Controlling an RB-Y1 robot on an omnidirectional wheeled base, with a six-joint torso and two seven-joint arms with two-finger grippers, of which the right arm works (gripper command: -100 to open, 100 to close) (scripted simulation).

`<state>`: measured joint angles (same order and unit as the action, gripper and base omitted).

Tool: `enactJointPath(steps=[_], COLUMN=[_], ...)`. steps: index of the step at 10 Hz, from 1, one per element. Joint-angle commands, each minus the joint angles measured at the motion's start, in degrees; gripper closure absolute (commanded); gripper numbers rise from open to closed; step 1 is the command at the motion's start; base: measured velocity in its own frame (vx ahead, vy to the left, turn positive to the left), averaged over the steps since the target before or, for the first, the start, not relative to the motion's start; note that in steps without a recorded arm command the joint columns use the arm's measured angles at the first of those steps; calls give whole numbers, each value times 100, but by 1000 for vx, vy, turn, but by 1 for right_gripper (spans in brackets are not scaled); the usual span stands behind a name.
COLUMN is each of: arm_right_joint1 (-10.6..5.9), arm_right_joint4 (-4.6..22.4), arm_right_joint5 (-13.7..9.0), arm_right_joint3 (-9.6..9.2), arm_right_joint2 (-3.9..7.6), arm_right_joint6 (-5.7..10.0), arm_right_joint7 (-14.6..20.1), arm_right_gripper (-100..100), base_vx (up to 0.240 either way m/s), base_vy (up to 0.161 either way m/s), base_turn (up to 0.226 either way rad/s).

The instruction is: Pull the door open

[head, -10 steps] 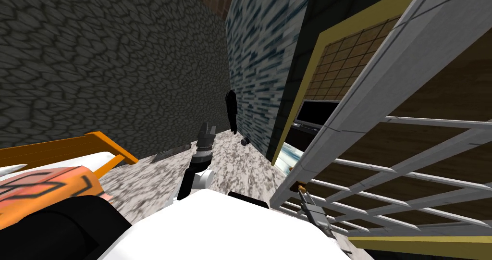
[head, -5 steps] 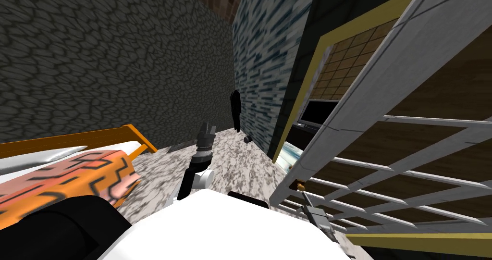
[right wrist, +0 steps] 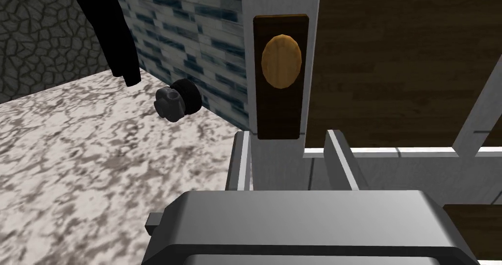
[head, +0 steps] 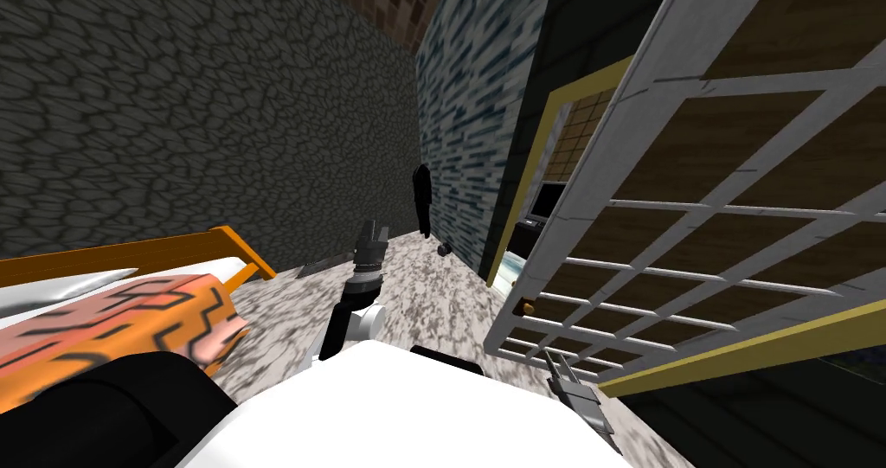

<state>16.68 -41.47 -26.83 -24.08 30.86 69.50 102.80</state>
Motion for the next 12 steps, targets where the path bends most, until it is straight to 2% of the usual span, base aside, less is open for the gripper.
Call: enactJointPath(steps=[1, 5, 6, 7, 12], arm_right_joint1=[-81, -251, -230, -230, -230], arm_right_joint4=[7, 22, 30, 30, 30], arm_right_joint5=[-20, -61, -54, -54, -54], arm_right_joint3=[42, 131, 116, 116, 116], arm_right_joint2=[-41, -126, -111, -111, -111], arm_right_joint6=[-84, -261, -226, -226, -226], arm_right_joint7=[-36, -111, -93, -93, -93], arm_right_gripper=[-100, -100, -100, 100, 100], base_vx=[125, 218, 108, -9, -21], base_vy=[-3, -30, -21, 2, 4], base_turn=[67, 56, 15, -8, 1])
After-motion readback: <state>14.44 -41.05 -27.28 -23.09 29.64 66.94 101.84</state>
